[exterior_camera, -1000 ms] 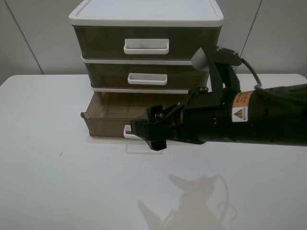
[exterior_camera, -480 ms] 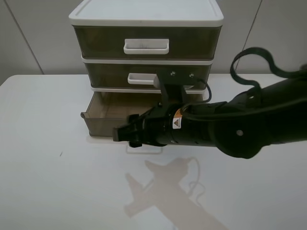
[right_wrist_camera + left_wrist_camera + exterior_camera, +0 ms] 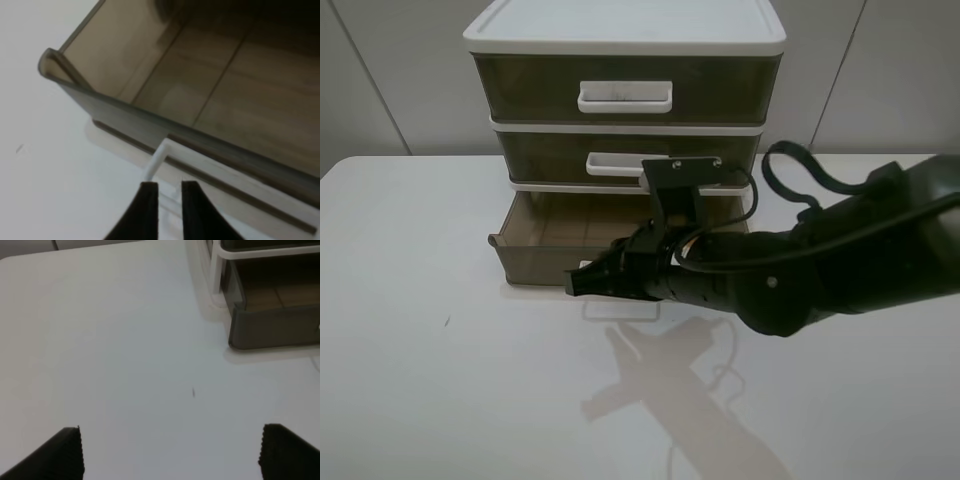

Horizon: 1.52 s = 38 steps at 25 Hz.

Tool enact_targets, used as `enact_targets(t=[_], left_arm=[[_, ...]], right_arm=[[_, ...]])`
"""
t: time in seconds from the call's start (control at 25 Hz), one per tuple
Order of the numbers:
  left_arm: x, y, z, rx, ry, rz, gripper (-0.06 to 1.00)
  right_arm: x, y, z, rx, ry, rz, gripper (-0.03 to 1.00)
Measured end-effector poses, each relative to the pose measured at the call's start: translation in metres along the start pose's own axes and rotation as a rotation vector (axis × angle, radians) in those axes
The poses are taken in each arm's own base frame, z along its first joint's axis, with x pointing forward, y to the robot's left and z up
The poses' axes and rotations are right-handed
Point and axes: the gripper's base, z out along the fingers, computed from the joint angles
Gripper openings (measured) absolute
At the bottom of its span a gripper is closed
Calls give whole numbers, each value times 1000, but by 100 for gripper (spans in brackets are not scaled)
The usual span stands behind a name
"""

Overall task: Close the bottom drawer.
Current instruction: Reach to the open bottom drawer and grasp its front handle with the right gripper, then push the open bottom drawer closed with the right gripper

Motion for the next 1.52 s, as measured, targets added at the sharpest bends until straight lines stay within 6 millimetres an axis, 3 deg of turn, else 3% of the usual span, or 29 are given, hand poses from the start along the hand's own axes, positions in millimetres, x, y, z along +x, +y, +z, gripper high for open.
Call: enact_targets(t=[0.8,1.52], left_arm=[[0,0,0,0,0,0,72],[0,0,0,0,0,0,72]], right_arm=[[16,-13,24,103,-45,18,2],[21,-24,41,166,-209,26,2]])
